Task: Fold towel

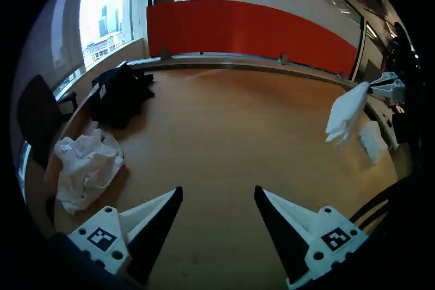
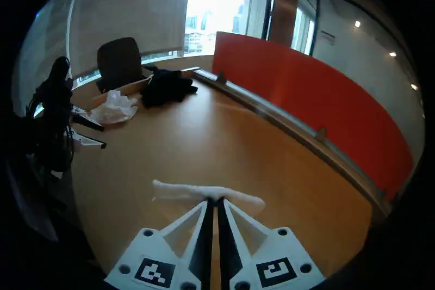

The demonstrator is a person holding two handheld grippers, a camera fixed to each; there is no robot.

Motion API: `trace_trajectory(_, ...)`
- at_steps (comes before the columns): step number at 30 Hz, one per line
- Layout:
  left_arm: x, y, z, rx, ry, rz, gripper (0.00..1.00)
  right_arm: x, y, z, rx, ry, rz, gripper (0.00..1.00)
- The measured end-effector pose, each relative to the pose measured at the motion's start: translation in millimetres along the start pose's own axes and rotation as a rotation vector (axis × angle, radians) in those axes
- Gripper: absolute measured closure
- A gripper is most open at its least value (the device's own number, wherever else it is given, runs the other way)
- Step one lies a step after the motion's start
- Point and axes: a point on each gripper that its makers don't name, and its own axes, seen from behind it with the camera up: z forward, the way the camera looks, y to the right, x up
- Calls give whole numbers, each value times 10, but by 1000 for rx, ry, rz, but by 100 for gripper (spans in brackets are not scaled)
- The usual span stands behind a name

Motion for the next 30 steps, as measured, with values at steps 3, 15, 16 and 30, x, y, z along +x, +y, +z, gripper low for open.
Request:
trace_trajectory(3,3,22,8,0,-3,5,2,-48,168,-103,-15,-5,10,95)
trace_trajectory(15,-3,96,16,4,-12,13,2,-385,864,-519,-95,-64,25,95)
trace_trajectory(16,-2,100,17,5,-12,13,2,-408,922,-554,-101,-66,30,95)
trace_trajectory(30,-4,139,14,17,-21,17,2,-769,1635,-944,-198,-111,82,95)
